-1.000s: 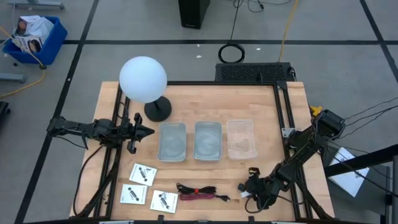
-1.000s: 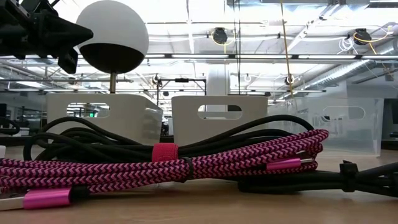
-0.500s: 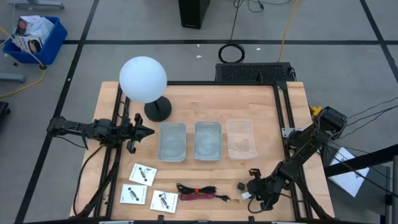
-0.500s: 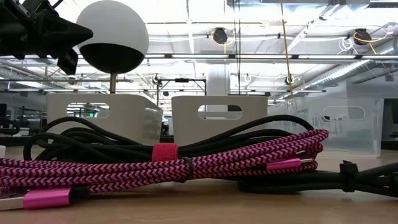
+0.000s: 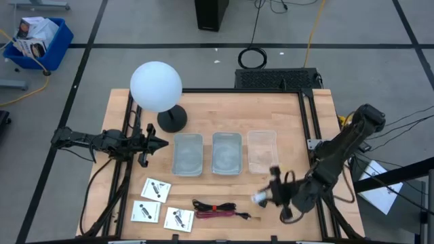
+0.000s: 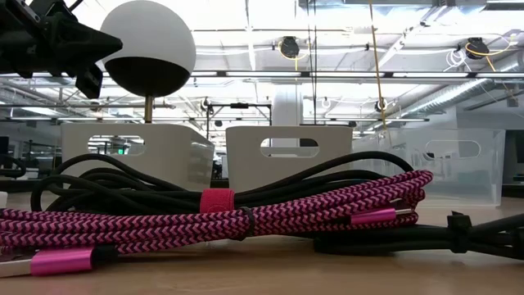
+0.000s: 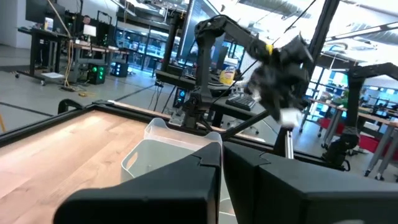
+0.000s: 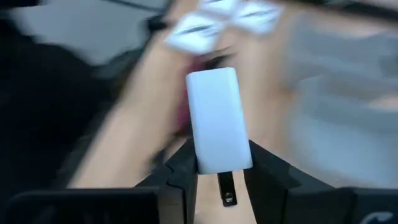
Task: Pick and place items into bin
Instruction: Put the white charger adapter into the transparent bin
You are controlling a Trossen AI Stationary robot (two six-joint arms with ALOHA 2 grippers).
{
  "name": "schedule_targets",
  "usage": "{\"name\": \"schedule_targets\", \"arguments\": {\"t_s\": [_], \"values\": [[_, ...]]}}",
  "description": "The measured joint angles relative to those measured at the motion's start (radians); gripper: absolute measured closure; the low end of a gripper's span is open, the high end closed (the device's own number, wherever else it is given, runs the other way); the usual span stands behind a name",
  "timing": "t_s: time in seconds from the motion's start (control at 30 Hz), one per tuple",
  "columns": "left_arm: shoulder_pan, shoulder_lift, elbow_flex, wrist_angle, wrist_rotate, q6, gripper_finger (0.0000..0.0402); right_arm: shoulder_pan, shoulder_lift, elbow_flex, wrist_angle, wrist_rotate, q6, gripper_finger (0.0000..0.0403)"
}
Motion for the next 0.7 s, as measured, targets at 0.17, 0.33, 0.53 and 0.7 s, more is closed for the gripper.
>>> {"name": "schedule_targets", "arguments": {"t_s": [0.17, 0.33, 0.53, 0.7], "values": [[0.0, 0.0, 0.0, 0.0, 0.0, 0.005, 0.038, -0.109, -0.089, 0.071, -0.203, 0.131, 0.003, 0.0309], [0.0, 0.0, 0.0, 0.0, 0.0, 0.005, 0.038, -0.265, -0.134, 0.059, -0.344, 0.107, -0.038, 0.0309], [0.0, 0.0, 0.0, 0.0, 0.0, 0.005, 0.038, -0.439, -0.131, -0.049, -0.362, -0.016, -0.102, 0.0309], [0.0, 0.0, 0.0, 0.0, 0.0, 0.005, 0.038, -0.552, -0.129, -0.183, -0.286, -0.137, -0.141, 0.0309]]}}
